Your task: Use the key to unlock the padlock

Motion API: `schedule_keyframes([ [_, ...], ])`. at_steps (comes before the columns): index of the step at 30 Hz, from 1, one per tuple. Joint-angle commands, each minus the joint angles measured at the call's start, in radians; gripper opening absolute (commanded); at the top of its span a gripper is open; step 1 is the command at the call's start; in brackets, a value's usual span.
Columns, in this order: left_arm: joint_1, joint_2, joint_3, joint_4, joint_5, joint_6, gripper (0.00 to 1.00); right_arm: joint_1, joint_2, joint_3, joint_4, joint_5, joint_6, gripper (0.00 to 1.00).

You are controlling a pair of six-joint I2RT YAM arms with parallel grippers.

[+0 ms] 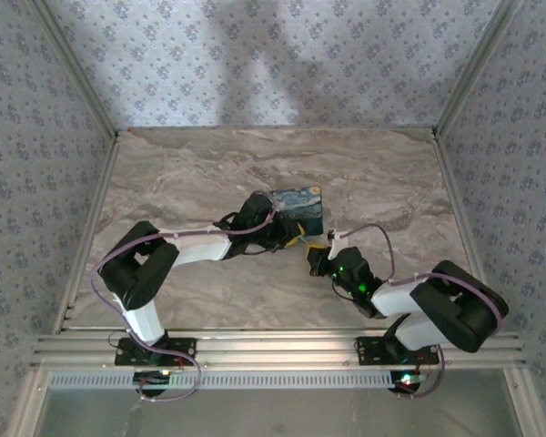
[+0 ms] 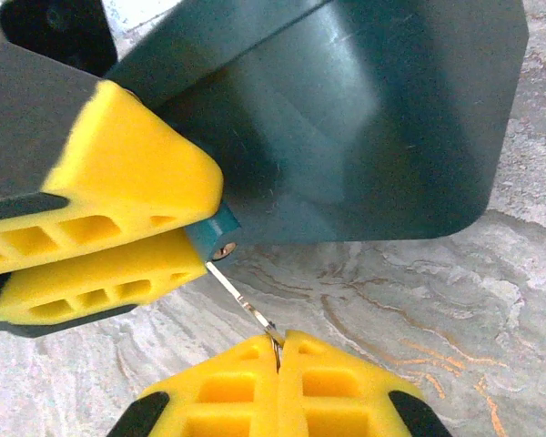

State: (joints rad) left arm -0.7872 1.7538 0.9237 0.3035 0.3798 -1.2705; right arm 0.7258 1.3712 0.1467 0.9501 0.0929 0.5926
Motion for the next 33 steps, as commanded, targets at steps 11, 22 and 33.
schedule_keyframes([
  [11,0.017,-0.046,-0.014,-0.006,0.054,0.022,0.13,0.021,-0.085,0.030,-0.202,0.066,0.082,0.00],
  [22,0.017,-0.046,-0.017,-0.007,0.051,0.022,0.14,0.029,-0.024,0.043,-0.094,0.015,0.047,0.00],
  [33,0.015,-0.044,-0.019,-0.002,0.051,0.019,0.14,0.029,0.012,0.067,-0.069,0.019,0.047,0.00],
])
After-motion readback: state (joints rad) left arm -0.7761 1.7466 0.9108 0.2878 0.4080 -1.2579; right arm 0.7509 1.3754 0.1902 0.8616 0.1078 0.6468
